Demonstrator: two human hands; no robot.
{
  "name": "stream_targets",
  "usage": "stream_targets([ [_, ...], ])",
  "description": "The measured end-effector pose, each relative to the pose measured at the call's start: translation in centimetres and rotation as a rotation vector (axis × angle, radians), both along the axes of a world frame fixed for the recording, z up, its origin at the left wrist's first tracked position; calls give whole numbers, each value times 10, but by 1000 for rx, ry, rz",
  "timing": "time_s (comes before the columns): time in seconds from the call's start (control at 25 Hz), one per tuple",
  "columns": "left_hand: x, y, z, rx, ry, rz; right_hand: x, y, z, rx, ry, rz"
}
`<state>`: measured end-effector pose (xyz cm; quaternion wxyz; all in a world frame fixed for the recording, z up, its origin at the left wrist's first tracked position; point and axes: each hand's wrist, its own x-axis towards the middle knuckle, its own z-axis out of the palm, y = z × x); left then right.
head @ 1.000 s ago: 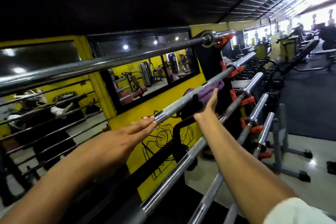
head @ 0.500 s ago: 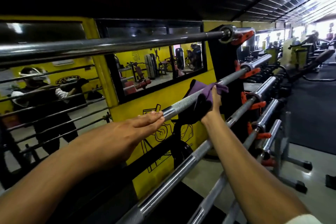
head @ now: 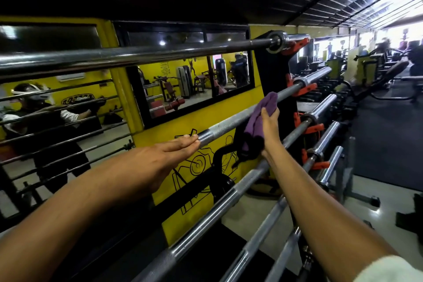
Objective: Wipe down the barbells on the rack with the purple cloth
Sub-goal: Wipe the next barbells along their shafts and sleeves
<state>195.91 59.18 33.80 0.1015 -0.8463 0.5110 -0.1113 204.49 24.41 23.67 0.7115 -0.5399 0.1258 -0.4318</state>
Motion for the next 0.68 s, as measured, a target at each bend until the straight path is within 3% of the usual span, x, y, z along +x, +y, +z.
stream_targets([
  [0.08,2,0,-1,-20,-46,-14,2,-4,13,143,-21,23],
  [0.24,2,3,-5,-81,-34,-43,-26,17,-4,175,6,110],
  [0.4,-11,30,1,-193,45,-56,-29,47,-26,524,-184,324],
  [0.68,-39,103,-12,-193,-55,59,-30,72,66,601,84,78],
])
